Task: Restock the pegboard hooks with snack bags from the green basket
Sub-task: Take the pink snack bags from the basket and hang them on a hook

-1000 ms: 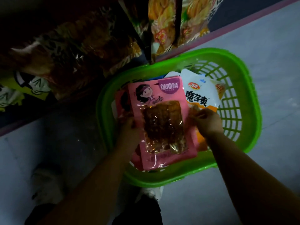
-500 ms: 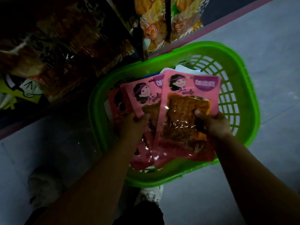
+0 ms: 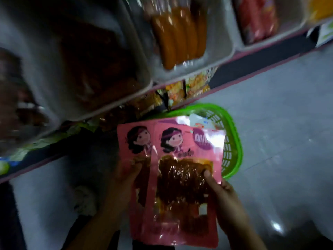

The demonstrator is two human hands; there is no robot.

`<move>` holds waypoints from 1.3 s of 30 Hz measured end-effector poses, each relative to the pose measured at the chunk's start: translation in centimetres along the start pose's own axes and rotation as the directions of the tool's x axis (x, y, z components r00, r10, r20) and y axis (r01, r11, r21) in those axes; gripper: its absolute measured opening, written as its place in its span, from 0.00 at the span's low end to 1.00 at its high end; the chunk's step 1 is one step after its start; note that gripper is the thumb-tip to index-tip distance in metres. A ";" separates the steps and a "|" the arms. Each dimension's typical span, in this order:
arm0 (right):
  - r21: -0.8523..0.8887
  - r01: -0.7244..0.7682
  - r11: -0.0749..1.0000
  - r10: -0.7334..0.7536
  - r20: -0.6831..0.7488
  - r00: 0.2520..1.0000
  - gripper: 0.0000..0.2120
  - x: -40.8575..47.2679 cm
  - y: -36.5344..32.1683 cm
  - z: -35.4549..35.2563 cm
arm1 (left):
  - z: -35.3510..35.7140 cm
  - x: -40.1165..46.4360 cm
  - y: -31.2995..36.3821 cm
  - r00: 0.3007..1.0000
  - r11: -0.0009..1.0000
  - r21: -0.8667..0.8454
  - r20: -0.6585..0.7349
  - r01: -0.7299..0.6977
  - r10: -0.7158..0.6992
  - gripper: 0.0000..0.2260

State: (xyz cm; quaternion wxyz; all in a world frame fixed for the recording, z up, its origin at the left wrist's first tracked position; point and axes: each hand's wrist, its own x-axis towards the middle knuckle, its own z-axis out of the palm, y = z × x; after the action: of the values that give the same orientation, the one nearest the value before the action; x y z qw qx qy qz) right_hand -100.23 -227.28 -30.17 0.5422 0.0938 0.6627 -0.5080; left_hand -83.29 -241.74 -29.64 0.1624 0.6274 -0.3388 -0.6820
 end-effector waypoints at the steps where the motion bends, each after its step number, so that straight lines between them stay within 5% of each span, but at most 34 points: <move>1: -0.018 0.000 1.000 0.000 0.005 1.000 0.21 -2.7 -1.6 1.1 | -0.8 -2.6 2.3 1.000 1.000 0.013 -0.018 -0.008 0.008 0.16; 7: -0.139 0.271 0.953 -0.268 0.040 0.963 0.16 -17.4 -13.1 8.6 | -6.4 -16.6 16.9 0.964 0.969 -0.079 -0.148 -0.233 0.219 0.10; 11: -0.144 0.591 0.794 -0.551 0.240 0.799 0.03 -25.2 -20.4 15.1 | -11.3 -23.2 25.9 0.936 0.887 -0.300 -0.094 -0.352 0.340 0.19; 15: -0.015 0.735 0.678 -0.668 0.404 0.625 0.07 -30.9 -24.2 22.5 | -17.1 -27.5 32.5 0.783 0.738 -0.265 -0.142 -0.620 0.606 0.10; 21: 0.023 0.776 0.631 -0.673 0.515 0.531 0.15 -36.4 -26.6 31.6 | -25.6 -31.1 37.2 0.561 0.526 -0.196 -0.258 -0.827 0.786 0.11; 24: 0.004 0.825 0.565 -0.684 0.563 0.465 0.09 -37.9 -27.1 35.0 | -29.2 -32.0 38.7 0.506 0.493 -0.116 -0.261 -0.862 0.822 0.11; 31: -0.089 0.839 0.537 -0.667 0.563 0.488 0.27 -37.9 -26.0 39.9 | -33.7 -31.9 40.0 0.519 0.525 -0.099 -0.379 -0.846 0.766 0.09; 35: -0.060 0.861 0.505 -0.731 0.500 0.464 0.26 -37.9 -25.6 41.9 | -34.3 -31.4 40.6 0.581 0.561 -0.166 -0.351 -0.811 0.734 0.07; 39: -0.055 0.869 0.491 -0.674 0.608 0.420 0.12 -38.8 -25.9 43.5 | -35.1 -31.3 42.1 0.655 0.566 -0.336 -0.298 -0.753 0.694 0.14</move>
State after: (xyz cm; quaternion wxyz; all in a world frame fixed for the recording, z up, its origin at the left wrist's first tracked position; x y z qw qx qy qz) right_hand -75.36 -256.51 20.75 0.3998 -0.4682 0.5393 -0.5746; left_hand -53.01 -260.78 22.29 0.5842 0.4239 -0.3947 -0.5685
